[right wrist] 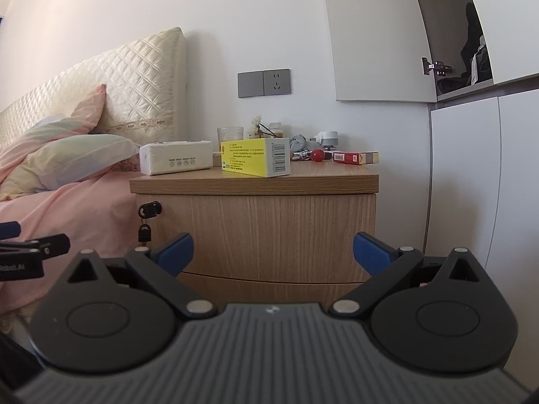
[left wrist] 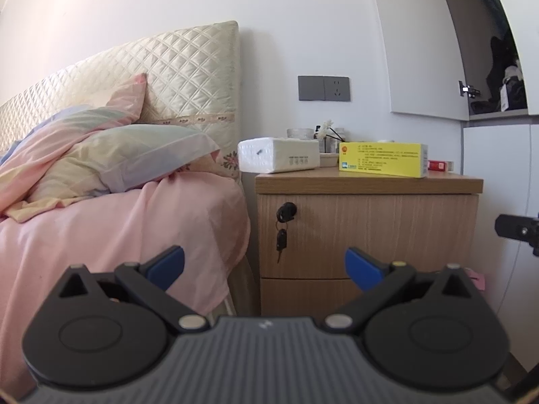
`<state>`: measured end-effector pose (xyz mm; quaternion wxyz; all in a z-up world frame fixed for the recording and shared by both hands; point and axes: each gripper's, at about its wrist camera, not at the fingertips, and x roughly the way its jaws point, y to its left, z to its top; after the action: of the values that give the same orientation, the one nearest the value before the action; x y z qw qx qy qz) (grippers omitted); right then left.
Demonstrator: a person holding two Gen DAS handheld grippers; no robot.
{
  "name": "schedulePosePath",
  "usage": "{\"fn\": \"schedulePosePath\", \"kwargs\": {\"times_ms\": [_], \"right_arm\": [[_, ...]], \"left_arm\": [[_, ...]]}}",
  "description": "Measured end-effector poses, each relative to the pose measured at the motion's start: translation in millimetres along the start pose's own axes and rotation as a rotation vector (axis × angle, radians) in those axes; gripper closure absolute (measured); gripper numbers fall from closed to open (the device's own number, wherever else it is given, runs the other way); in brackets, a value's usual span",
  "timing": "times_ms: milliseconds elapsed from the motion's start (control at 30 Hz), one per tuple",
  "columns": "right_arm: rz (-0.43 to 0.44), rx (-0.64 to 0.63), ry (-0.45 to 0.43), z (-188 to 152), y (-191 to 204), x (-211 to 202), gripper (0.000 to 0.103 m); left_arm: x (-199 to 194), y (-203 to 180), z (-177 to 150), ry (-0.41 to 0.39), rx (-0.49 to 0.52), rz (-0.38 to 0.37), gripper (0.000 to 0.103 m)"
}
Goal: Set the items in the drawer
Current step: 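Move both tools toward the wooden nightstand drawer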
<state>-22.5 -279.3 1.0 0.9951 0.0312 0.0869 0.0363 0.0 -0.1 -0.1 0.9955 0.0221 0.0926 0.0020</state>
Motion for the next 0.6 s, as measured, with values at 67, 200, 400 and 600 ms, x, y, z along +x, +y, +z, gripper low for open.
{"fn": "schedulePosePath", "kwargs": {"times_ms": [67, 200, 400, 600], "right_arm": [[0.003, 0.0, 0.002, -1, 2, -1, 0.0], [0.006, -0.001, 0.008, 1, -3, 1, 0.0], [0.0, 0.007, 0.003, 2, -7, -3, 0.0], [-0.002, 0.007, 0.001, -1, -4, 6, 0.0]], "left_arm": [[0, -1, 0, 0.003, 0.003, -0.001, 0.0], [1, -2, -1, 0.01, 0.01, -0.003, 0.0], [0, 0, -1, 0.012, 0.017, -0.006, 0.0], [-1, -1, -2, 0.01, 0.021, -0.003, 0.0]]}}
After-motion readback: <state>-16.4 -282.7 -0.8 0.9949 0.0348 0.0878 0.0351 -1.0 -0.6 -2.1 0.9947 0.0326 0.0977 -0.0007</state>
